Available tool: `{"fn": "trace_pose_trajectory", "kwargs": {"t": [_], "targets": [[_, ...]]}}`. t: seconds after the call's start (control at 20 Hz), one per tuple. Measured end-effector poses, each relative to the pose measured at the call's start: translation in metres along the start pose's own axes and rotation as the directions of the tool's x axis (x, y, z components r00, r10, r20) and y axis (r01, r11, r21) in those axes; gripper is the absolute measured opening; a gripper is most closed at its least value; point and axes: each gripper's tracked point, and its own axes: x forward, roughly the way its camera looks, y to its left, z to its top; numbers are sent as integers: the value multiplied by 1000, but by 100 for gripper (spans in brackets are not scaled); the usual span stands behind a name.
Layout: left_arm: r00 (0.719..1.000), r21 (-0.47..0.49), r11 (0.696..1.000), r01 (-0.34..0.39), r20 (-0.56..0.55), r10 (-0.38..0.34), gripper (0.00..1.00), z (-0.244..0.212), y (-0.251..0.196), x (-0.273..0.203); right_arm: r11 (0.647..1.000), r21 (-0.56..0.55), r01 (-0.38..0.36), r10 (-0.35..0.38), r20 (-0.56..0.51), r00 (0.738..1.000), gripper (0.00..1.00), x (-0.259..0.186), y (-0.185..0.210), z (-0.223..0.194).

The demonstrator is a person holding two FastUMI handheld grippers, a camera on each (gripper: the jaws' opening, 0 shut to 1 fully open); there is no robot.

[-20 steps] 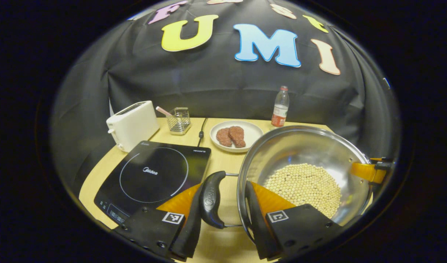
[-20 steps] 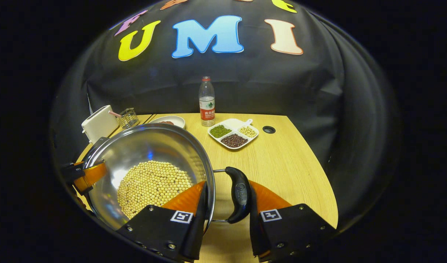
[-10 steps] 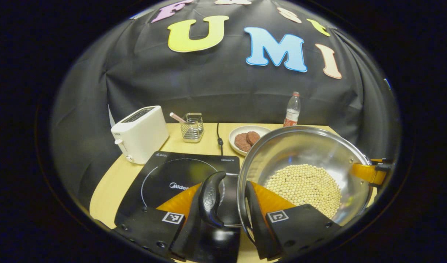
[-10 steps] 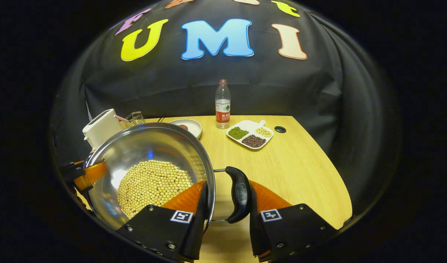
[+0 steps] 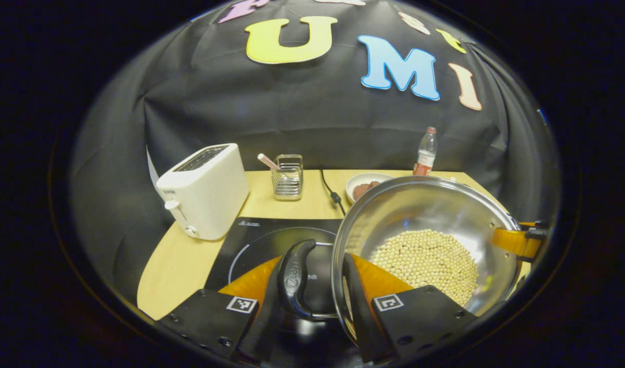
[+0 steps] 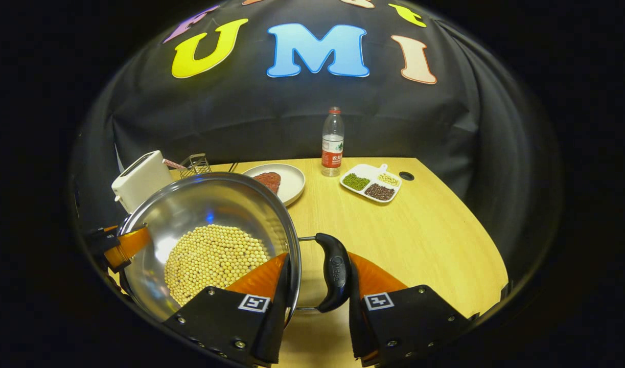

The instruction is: First push the handle of the pot to place it horizontally, then grasp the pot with both hands and set it on the induction cooktop.

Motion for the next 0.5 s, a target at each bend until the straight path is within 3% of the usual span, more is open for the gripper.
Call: {"fn": "trace_pose_trajectory", "kwargs": {"t": [0.5], "targets": [[999, 54, 997, -47, -16, 48, 64, 2, 96, 21, 999, -4, -36, 36, -52, 998, 52, 23, 93, -3]]}}
